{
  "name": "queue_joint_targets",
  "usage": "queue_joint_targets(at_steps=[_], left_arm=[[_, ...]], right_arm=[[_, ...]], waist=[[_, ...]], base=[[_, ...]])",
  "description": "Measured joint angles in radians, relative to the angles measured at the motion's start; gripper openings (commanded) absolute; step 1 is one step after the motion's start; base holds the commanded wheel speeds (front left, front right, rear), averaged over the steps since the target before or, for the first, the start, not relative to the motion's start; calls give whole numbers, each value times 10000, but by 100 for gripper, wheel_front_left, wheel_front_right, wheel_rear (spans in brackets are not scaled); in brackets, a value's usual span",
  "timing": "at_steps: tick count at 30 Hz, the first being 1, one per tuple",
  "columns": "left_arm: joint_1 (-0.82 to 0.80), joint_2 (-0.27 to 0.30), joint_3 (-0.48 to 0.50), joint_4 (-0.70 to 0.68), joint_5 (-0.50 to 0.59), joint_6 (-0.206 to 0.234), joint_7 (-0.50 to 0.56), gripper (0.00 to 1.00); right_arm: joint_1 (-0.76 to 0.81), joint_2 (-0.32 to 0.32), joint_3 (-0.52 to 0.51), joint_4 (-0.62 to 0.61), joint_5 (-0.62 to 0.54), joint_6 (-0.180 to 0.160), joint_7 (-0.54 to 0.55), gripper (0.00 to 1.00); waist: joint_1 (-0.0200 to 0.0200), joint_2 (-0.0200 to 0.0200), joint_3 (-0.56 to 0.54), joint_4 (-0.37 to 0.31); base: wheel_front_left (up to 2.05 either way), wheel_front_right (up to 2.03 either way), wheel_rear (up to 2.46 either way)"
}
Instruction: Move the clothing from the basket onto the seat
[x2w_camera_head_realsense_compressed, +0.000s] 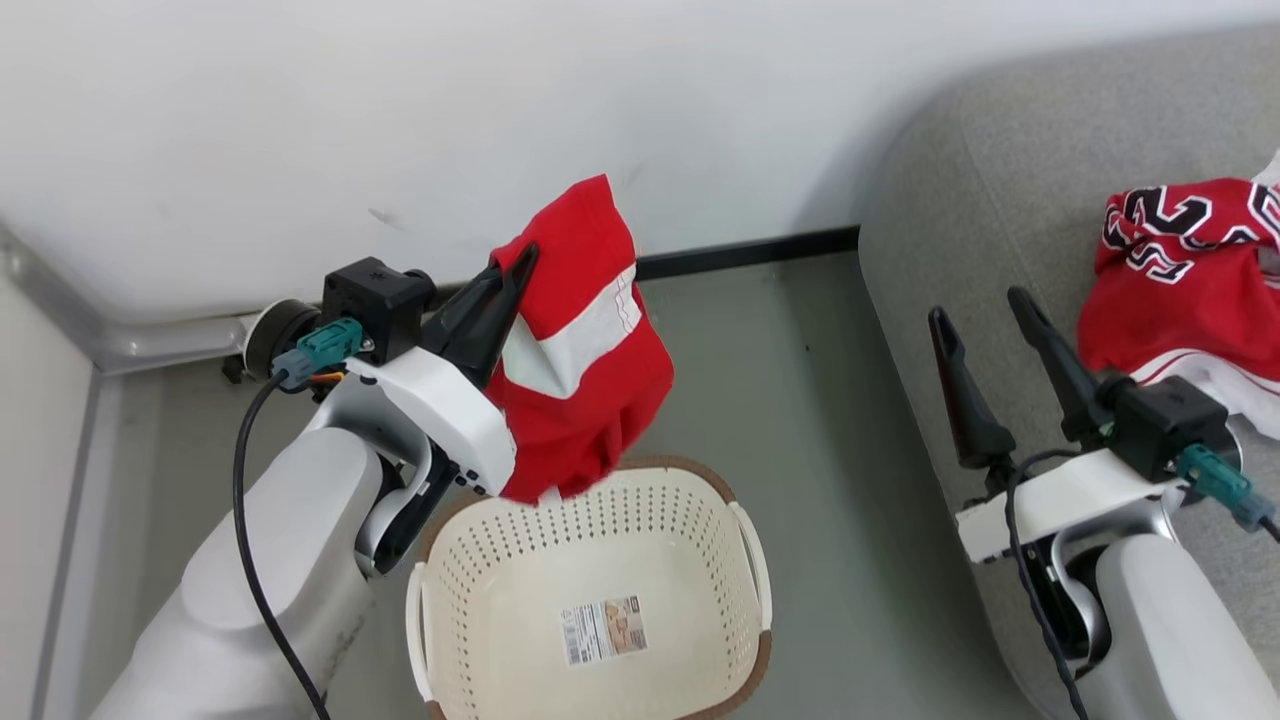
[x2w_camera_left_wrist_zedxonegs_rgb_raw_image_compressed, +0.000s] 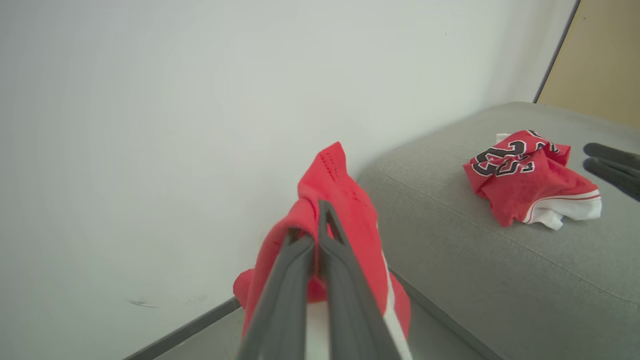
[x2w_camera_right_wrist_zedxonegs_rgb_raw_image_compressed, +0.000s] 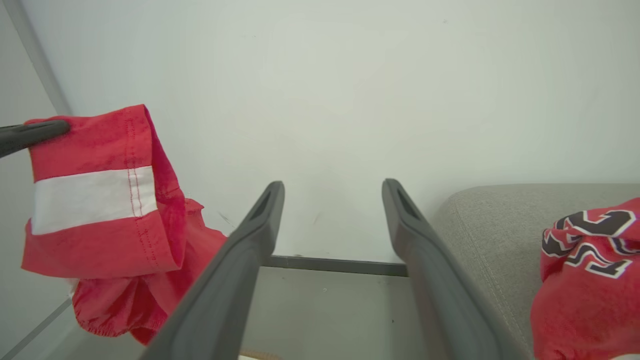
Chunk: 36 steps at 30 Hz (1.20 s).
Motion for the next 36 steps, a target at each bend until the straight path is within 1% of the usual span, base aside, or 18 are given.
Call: queue_joint_targets(at_steps=[8, 19, 30, 36], left_arm=[[371, 42, -25, -171, -236, 0, 249, 0], [770, 65, -155, -380, -449, 0, 708, 0], [810, 61, -274, -688, -552, 0, 1116, 0], [820, 61, -309, -1005, -610, 4, 1298, 0]], right_arm=[[656, 2, 61, 336, 2, 0, 0, 100], [1310, 6, 150, 591, 92, 0, 2, 100], [1637, 10, 320, 734, 111, 0, 2, 100], [1717, 10, 426, 706, 138, 0, 15, 100]], waist=[[0, 0, -874, 136], [0, 0, -1707, 284], [0, 0, -2233, 370], [0, 0, -2268, 389]], base=[[0, 0, 0], [0, 0, 0], [0, 0, 0], [0, 0, 0]])
